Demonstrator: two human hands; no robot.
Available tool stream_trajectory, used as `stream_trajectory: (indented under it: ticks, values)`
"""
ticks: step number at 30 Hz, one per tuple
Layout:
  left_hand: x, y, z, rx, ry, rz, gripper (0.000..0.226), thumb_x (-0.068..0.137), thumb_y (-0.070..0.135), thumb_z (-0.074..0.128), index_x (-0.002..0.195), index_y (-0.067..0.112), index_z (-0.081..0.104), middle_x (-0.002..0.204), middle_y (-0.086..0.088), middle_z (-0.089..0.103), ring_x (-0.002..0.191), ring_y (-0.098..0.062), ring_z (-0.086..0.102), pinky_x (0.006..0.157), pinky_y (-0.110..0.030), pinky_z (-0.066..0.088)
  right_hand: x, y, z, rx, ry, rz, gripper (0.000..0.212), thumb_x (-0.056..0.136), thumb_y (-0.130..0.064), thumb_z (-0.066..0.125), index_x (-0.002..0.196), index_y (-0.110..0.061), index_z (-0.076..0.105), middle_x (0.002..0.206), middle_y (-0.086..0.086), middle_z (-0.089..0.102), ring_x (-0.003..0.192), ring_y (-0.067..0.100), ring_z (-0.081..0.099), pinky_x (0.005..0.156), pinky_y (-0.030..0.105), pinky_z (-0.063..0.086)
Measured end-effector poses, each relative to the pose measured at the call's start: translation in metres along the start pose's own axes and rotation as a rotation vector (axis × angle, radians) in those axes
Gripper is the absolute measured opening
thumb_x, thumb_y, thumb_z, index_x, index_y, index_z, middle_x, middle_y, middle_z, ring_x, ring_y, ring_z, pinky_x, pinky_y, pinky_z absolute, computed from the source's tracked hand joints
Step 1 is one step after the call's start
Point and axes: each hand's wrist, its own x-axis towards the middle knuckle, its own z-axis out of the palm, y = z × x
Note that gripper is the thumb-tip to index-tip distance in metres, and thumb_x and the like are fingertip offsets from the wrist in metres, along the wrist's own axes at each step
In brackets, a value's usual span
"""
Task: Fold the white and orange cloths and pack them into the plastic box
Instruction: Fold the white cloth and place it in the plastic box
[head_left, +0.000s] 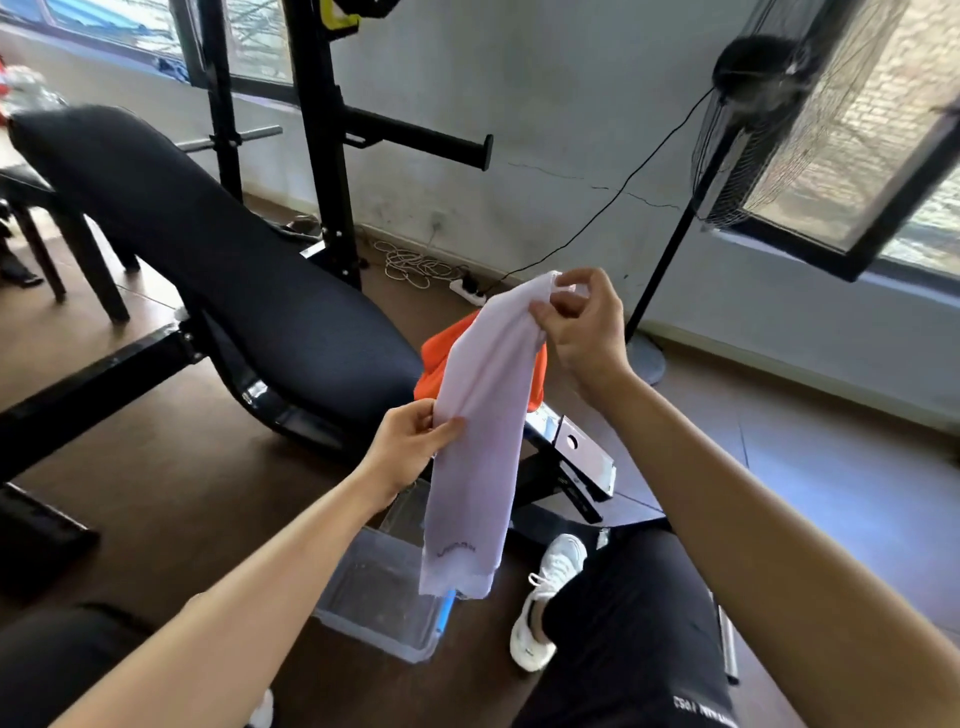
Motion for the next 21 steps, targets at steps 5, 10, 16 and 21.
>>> stream_trajectory:
  ticks: [5,10,16,21]
  values:
    - [0.004,0.01,-0.008,-0.006,0.181,0.157,0.029,0.096,0.025,0.07,0.096,-0.004,0.065,0.077,-0.012,0.053,0.071,-0.019,0.046,0.063,-0.035,0.039,0.002,0.001,-0.007,-0.065,-0.088,-0.139,0.027,0.091,0.008,0.062,0.083,-0.017,0.068,0.066,-0.012,0.062,0.061,0.006,0.051,0.063,0.022,0.042]
    - [0.009,-0.004,-0.001,0.19,0.055,0.024,0.031,0.084,0.021,0.082,0.099,-0.002,0.067,0.089,-0.023,0.065,0.076,-0.019,0.056,0.067,-0.038,0.051,0.01,-0.01,-0.003,-0.064,-0.152,-0.199,0.038,0.092,0.003,0.062,0.098,-0.032,0.075,0.073,-0.002,0.058,0.068,0.017,0.047,0.064,0.026,0.042]
    - [-0.006,-0.029,0.002,0.066,-0.004,-0.065,0.025,0.087,0.025,0.078,0.095,0.002,0.073,0.086,-0.013,0.068,0.081,-0.022,0.059,0.071,-0.039,0.049,0.026,-0.004,-0.012,-0.148,-0.148,-0.2,0.044,0.085,-0.004,0.068,0.11,-0.039,0.071,0.084,0.012,0.056,0.077,0.016,0.048,0.075,0.028,0.046]
    - [-0.023,-0.022,-0.019,-0.03,-0.106,-0.111,0.032,0.085,0.027,0.081,0.108,0.005,0.074,0.106,-0.02,0.076,0.091,-0.024,0.071,0.079,-0.042,0.061,0.042,0.025,-0.023,-0.275,-0.08,-0.104,0.041,0.084,0.0,0.065,0.119,-0.02,0.073,0.092,-0.007,0.064,0.085,0.012,0.058,0.088,0.028,0.052]
